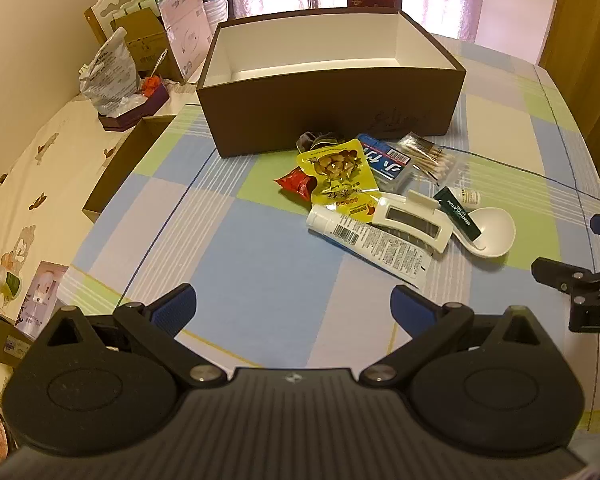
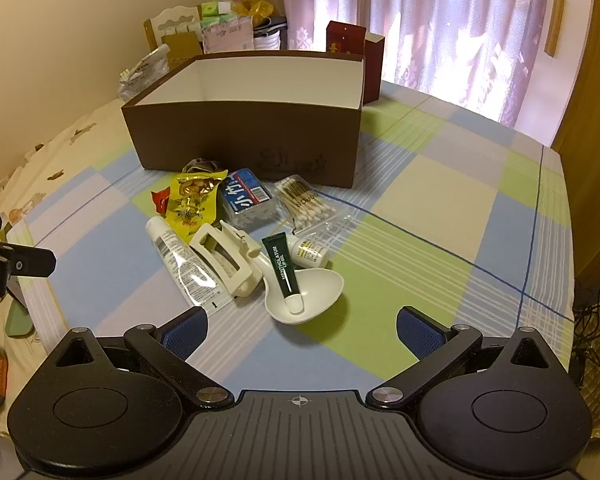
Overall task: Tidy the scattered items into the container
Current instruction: 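Move both tools toward the scattered items beside the brown box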
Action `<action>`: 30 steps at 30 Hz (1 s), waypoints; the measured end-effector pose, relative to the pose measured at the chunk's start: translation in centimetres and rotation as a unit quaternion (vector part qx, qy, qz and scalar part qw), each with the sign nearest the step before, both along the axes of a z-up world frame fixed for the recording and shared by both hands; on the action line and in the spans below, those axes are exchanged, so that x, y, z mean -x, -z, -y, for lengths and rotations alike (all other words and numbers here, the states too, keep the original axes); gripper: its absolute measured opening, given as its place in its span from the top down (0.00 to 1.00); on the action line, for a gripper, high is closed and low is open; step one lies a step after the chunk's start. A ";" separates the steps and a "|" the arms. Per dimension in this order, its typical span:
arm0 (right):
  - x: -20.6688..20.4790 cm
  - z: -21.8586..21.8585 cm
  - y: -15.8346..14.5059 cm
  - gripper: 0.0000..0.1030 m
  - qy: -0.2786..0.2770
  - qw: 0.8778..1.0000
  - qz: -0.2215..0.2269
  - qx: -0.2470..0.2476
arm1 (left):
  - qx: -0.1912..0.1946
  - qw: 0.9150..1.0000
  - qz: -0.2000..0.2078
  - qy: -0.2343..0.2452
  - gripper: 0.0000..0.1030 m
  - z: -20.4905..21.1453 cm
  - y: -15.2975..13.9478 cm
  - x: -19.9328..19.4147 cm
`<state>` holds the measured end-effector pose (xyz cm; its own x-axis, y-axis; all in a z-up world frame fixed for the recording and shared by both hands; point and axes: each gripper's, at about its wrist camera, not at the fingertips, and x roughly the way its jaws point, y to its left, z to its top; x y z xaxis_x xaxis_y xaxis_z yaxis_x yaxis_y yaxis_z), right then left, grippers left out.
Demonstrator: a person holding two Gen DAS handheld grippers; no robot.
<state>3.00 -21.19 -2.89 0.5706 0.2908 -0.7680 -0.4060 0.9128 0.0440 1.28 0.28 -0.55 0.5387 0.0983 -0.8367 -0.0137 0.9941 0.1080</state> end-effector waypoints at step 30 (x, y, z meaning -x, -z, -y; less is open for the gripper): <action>-1.3 -0.8 0.5 0.00 -0.002 1.000 -0.008 0.006 | 0.004 1.000 -0.005 -0.004 0.01 -1.0 0.4 -1.1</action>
